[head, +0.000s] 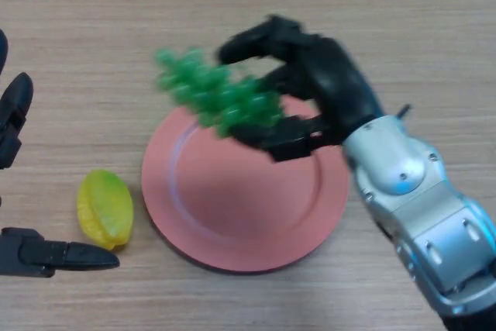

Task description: Pick up the green grapes and place it on the plate

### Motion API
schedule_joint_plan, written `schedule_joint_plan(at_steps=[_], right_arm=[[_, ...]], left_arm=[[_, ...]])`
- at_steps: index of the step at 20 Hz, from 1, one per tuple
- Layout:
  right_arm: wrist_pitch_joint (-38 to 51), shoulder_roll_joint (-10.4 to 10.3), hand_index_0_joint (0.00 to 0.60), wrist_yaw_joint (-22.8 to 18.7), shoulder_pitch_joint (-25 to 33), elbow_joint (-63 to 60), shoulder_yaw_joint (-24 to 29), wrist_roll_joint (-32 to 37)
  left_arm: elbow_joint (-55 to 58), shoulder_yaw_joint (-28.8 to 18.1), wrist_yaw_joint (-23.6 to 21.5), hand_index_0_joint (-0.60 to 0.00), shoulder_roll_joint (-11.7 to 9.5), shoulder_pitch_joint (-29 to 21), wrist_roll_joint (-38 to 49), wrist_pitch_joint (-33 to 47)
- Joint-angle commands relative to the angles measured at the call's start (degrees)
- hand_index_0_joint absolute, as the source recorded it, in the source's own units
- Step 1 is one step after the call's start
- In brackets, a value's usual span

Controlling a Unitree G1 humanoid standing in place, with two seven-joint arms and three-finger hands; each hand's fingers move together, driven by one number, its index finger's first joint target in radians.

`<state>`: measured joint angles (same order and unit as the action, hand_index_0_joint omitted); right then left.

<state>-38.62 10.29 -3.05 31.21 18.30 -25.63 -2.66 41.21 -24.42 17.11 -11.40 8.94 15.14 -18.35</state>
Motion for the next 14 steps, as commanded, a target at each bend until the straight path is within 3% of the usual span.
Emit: schedule_joint_plan(at_steps=[1, 4, 5, 10, 14], right_arm=[[5.1, 0.6, 0.500, -3.1, 3.9, 4.3, 3.4, -4.8], [4.2, 0.6, 0.151, -1.4, 3.3, 7.3, 2.7, -4.8], [1.9, 0.6, 0.006, 1.6, 2.2, 11.2, 2.4, -4.8], [1.5, 0.6, 0.000, 4.0, -1.1, 16.2, 7.2, -2.7], [1.5, 0.6, 0.000, 9.1, -8.2, 26.1, 15.5, 1.8]], left_arm=[[2.3, -4.8, 0.9, 0.000, -2.0, -0.9, 2.8, 9.0], [2.0, -5.1, 0.9, 0.000, -2.0, -1.0, 2.8, 8.8], [2.4, -5.0, 0.4, 0.000, -2.8, -1.6, 2.0, 7.2], [4.2, -3.9, 0.4, 0.000, -4.1, -3.8, 1.2, 4.6], [4.0, -2.9, 0.3, 0.000, -4.7, -5.0, 0.8, 4.9]])
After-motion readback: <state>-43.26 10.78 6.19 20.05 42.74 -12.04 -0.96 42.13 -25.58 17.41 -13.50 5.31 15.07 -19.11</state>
